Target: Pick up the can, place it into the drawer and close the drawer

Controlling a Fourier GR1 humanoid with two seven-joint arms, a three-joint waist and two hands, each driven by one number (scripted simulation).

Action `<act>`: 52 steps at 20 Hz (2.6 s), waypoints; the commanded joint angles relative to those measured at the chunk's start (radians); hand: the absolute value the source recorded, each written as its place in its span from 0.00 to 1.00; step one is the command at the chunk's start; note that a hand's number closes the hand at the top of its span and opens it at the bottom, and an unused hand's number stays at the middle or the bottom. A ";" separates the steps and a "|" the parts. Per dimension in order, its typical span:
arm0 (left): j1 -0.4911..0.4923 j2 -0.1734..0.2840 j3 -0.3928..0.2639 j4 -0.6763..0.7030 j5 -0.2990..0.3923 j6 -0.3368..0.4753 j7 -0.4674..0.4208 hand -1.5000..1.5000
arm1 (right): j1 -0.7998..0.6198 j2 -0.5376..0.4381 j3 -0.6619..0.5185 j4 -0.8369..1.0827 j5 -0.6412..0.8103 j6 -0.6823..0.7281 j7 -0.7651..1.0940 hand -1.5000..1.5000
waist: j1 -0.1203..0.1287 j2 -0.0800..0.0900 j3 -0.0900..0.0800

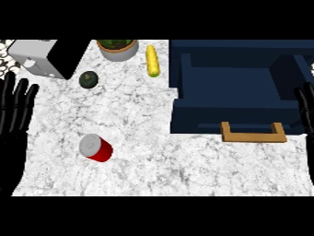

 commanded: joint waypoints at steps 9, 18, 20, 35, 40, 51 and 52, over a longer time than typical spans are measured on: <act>0.135 0.151 -0.165 -0.040 0.179 -0.289 0.173 0.00 | 0.028 0.021 -0.011 0.039 0.004 -0.053 0.225 0.00 | -0.004 -0.007 0.007; 0.253 0.160 -0.132 -0.175 0.210 -0.336 0.231 0.00 | 0.142 0.026 -0.061 0.024 -0.060 0.001 0.147 0.00 | -0.009 -0.008 0.008; 0.181 0.149 -0.115 -0.209 0.298 -0.289 0.377 0.00 | 0.100 -0.001 -0.094 0.043 -0.080 0.016 0.175 0.00 | -0.010 -0.007 0.008; 0.133 0.091 -0.003 0.005 0.219 -0.346 0.254 0.00 | 0.335 0.024 -0.137 -0.034 -0.111 0.135 0.015 0.00 | -0.017 -0.007 0.008; 0.082 0.030 -0.071 0.120 0.116 -0.347 0.196 0.00 | 0.212 0.046 -0.124 0.055 -0.067 0.103 0.045 0.00 | -0.012 -0.006 0.008; 0.114 0.052 0.016 0.353 0.054 -0.411 -0.037 0.00 | 0.242 0.028 -0.183 0.011 -0.117 0.163 0.074 0.00 | -0.013 -0.006 0.008; 0.155 0.020 -0.029 0.308 0.014 -0.386 -0.042 0.00 | 0.265 0.062 -0.161 0.056 -0.062 0.157 -0.020 0.00 | -0.011 -0.007 0.008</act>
